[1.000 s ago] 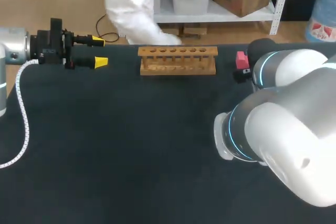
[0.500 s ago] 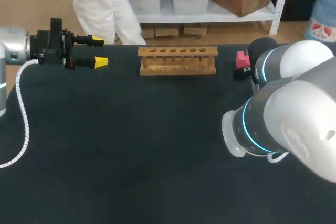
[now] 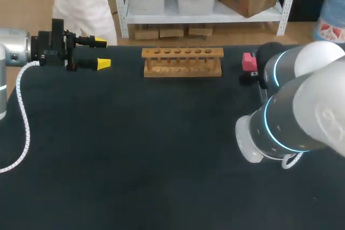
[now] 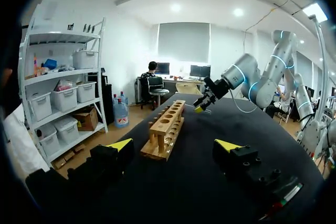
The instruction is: Grasp the test tube, adjust it, and insert it.
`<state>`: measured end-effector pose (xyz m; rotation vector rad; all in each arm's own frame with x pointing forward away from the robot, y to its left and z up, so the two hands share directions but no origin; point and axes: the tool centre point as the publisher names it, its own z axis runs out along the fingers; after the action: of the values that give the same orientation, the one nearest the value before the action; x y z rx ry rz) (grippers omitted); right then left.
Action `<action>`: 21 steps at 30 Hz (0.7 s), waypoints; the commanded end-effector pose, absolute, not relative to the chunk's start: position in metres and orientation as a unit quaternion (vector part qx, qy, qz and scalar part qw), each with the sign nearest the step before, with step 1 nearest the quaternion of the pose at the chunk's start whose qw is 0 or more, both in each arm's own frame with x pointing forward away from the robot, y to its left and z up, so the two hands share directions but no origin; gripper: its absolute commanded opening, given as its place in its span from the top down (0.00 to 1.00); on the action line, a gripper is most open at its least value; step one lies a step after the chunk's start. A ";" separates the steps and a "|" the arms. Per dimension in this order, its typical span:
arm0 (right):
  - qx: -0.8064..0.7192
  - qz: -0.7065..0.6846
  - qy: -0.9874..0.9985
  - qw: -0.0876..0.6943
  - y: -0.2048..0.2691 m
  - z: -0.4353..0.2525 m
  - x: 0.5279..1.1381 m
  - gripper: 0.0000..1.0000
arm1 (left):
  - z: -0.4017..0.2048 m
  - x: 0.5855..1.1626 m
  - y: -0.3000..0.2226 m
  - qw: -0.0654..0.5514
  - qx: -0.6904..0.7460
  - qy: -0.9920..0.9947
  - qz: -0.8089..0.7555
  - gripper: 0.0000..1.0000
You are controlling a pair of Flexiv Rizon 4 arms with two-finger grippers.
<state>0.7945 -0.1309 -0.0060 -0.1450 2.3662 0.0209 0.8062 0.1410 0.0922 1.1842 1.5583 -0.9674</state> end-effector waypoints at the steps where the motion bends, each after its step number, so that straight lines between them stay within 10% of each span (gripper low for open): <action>1: -0.063 0.039 0.925 0.373 -0.135 -0.008 0.793 0.12 | 0.091 0.806 0.141 0.462 0.481 0.632 -0.393 0.00; 11: -0.060 0.037 0.926 0.370 -0.140 -0.013 0.791 0.49 | 0.091 0.806 0.141 0.462 0.481 0.632 -0.393 0.00; 21: -0.058 0.035 0.929 0.364 -0.146 -0.017 0.790 0.51 | 0.091 0.806 0.141 0.462 0.481 0.632 -0.393 0.00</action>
<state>0.7897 -0.1425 -0.0177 -0.1366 2.3880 0.0591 0.8062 0.1410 0.0922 1.1842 1.5583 -0.9675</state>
